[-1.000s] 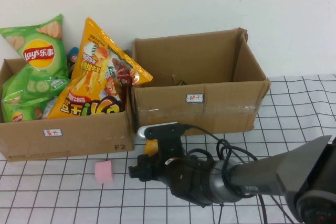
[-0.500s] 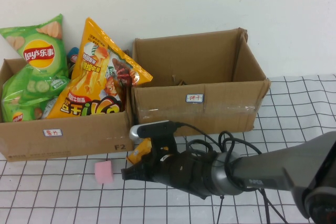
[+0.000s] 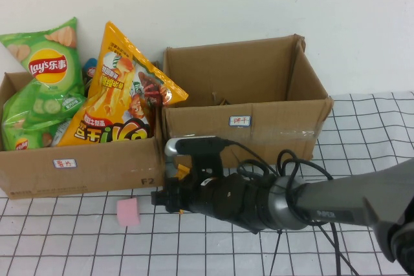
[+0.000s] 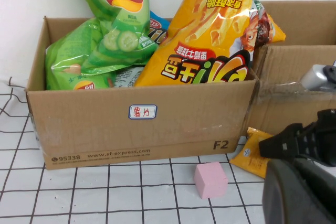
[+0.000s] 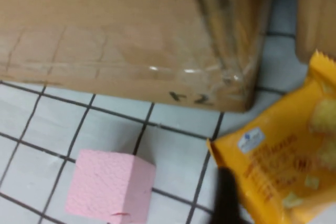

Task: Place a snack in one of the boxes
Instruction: Pick up the biscuit

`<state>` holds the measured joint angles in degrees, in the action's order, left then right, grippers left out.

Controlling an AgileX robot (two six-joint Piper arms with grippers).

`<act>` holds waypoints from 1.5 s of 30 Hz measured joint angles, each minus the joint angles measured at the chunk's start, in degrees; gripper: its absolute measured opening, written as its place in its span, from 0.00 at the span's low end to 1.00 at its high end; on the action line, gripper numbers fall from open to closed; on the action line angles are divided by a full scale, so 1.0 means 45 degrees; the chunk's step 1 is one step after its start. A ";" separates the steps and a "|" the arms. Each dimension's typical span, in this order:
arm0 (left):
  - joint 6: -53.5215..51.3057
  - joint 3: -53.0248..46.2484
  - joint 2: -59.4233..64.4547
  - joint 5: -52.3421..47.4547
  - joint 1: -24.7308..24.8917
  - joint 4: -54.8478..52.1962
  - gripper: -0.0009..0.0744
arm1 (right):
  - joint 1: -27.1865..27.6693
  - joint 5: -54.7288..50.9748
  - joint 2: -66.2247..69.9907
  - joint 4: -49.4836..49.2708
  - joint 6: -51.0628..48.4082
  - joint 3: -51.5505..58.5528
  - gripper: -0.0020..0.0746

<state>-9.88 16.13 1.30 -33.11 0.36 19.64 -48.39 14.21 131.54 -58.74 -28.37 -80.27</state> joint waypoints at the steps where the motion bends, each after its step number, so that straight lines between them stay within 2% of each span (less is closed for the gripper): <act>1: -0.0004 0.0000 0.0000 0.0000 0.0000 0.0000 0.01 | 0.0034 -0.0165 0.0000 -0.0024 0.0286 0.0000 0.62; 3: -0.0028 0.0000 0.0000 0.0000 0.0000 0.0000 0.01 | 0.0184 -0.0513 0.0000 -0.0024 0.0993 0.0000 0.75; 6: -0.0053 0.0000 0.0000 0.0000 0.0000 0.0000 0.01 | 0.0403 -0.0846 0.0000 -0.0024 0.1612 -0.0020 0.82; 13: -0.0053 0.0000 0.0000 0.0000 0.0000 0.0000 0.01 | 0.0957 -0.1053 0.0168 -0.0032 0.2307 -0.0237 0.84; 29: -0.0053 0.0000 0.0000 0.0000 0.0000 0.0000 0.01 | 0.0962 -0.1511 0.1702 0.0220 0.2317 -0.1994 0.84; 31: -0.0053 0.0000 0.0000 0.0000 0.0000 0.0000 0.01 | 0.0962 -0.1561 0.1731 0.0275 0.2317 -0.2024 0.80; 33: -0.0053 0.0000 0.0000 0.0000 0.0000 0.0000 0.01 | 0.0983 -0.1721 0.1759 0.0483 0.2317 -0.2024 0.71; 36: -0.0053 0.0000 0.0000 0.0000 0.0000 0.0000 0.01 | 0.0992 -0.1975 0.1785 0.0695 0.2340 -0.2051 0.47; 38: -0.0053 0.0000 0.0000 0.0000 0.0000 0.0000 0.01 | 0.0992 -0.2104 0.1785 0.0875 0.2383 -0.2076 0.33; 39: -0.0053 0.0000 0.0000 0.0000 0.0000 0.0000 0.01 | 0.0992 -0.2227 0.1761 0.0948 0.2393 -0.2098 0.30; 45: 0.0051 0.0000 0.0000 0.0000 0.0000 0.0000 0.01 | 0.0992 -0.3360 0.1311 0.1889 0.2414 -0.2056 0.27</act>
<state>-9.65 16.13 1.30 -33.11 0.36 19.64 -43.93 -0.91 137.44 -50.24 -17.51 -89.52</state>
